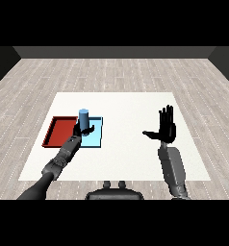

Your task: Pick the blue can and put it in the blue box

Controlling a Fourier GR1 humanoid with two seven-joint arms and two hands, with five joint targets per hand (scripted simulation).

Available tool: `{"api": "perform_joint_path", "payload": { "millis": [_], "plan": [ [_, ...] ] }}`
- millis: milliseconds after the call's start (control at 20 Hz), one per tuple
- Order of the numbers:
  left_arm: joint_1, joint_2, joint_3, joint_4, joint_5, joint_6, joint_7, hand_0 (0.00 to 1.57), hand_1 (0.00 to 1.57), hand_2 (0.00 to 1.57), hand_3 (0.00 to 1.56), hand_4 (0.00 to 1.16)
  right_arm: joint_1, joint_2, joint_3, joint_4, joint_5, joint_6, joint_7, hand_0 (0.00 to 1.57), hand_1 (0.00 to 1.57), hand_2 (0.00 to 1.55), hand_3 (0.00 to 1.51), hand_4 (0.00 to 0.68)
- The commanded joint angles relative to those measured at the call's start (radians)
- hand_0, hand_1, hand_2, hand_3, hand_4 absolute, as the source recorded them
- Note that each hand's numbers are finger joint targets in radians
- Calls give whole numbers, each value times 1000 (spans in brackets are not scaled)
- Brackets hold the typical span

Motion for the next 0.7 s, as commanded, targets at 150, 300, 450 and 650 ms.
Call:
{"api": "perform_joint_path", "payload": {
  "millis": [150, 300, 450, 650],
  "plan": [
    [44, -35, -16, 142, -41, -53, 7, 887, 887, 753, 415, 933, -6, 10, 1, 20, 6, 12, -19, 0, 0, 0, 0, 0],
    [39, 23, 26, 149, -5, -164, 56, 1348, 1348, 1240, 399, 606, -23, -4, -18, 47, -8, 44, -36, 0, 0, 0, 0, 0],
    [-1, 0, -10, 166, -51, -135, 55, 0, 0, 241, 280, 670, 9, 41, 10, 50, 12, 36, -78, 0, 0, 0, 0, 0],
    [37, -19, -50, 168, -101, 44, 16, 0, 0, 0, 0, 0, 25, 7, -16, 14, -27, 78, -52, 0, 0, 0, 0, 0]
  ]
}}
